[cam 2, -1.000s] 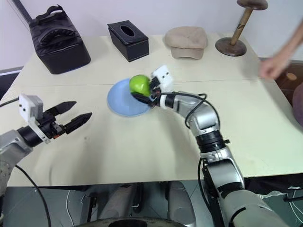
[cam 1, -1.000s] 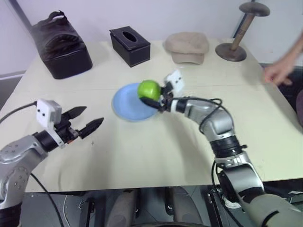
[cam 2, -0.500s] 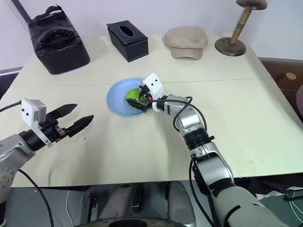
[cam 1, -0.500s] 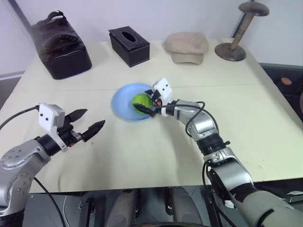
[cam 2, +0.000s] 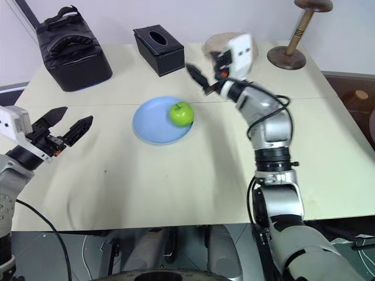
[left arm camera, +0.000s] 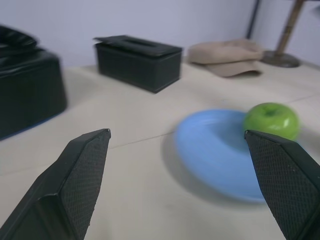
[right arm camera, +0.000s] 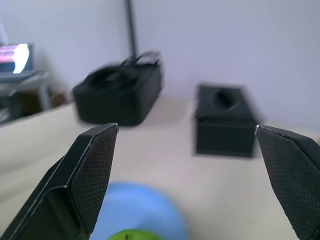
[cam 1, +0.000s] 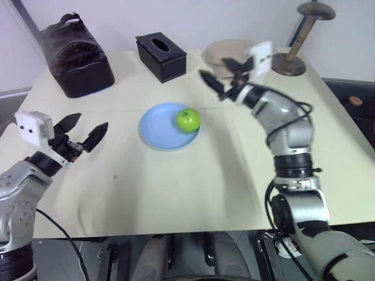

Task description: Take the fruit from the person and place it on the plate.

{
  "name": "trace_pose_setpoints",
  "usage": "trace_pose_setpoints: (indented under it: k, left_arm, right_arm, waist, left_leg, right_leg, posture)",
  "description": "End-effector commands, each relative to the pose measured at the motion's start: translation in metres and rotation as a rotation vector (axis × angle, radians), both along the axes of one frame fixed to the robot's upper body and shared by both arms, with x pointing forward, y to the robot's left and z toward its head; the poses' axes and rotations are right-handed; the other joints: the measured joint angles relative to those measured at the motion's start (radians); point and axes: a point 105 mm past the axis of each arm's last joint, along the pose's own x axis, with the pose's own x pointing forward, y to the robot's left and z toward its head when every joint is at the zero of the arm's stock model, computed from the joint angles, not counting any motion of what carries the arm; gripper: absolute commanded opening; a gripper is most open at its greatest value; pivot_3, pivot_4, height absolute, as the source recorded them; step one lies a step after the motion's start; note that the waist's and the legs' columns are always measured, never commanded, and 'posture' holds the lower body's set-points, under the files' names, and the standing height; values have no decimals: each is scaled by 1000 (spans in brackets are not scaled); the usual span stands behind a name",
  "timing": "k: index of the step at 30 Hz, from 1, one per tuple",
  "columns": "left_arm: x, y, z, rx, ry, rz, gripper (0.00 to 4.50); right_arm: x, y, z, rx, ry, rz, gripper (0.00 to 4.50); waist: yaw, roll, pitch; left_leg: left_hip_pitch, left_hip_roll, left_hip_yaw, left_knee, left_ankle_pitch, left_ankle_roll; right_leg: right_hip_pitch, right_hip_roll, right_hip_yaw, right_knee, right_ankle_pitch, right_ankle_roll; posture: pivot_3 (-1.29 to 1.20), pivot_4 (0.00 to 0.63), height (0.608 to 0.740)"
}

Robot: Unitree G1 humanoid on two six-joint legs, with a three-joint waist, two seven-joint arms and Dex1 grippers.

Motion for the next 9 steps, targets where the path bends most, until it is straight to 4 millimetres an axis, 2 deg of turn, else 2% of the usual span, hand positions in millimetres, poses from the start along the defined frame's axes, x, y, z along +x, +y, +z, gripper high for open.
trace_pose_setpoints:
  k: [1, 4, 9]
  left_arm:
    - [0, 13, 8, 21, -49, 60, 4500]
    - [2, 17, 2, 22, -36, 76, 4500]
    - [8, 20, -9, 23, -9, 93, 4500]
  right_arm:
    - [-10, -33, 6, 11, -4, -66, 4467]
    - [-16, -55, -8, -48, 30, -116, 4467]
    - [-19, -72, -35, -99, 77, -177, 4467]
  waist:
    - [2, 0, 0]
    - [2, 0, 0]
    - [-3, 0, 0]
  left_leg:
    - [0, 0, 0, 0, 0, 0]
    - [0, 0, 0, -1, 0, 0]
    - [0, 0, 1, -1, 0, 0]
  right_leg:
    - [0, 0, 0, 0, -1, -1]
    - [0, -1, 0, -1, -1, -2]
    - [0, 0, 0, -1, -1, -2]
  posture:
    - [0, 150, 740]
    - [0, 150, 740]
    - [0, 150, 740]
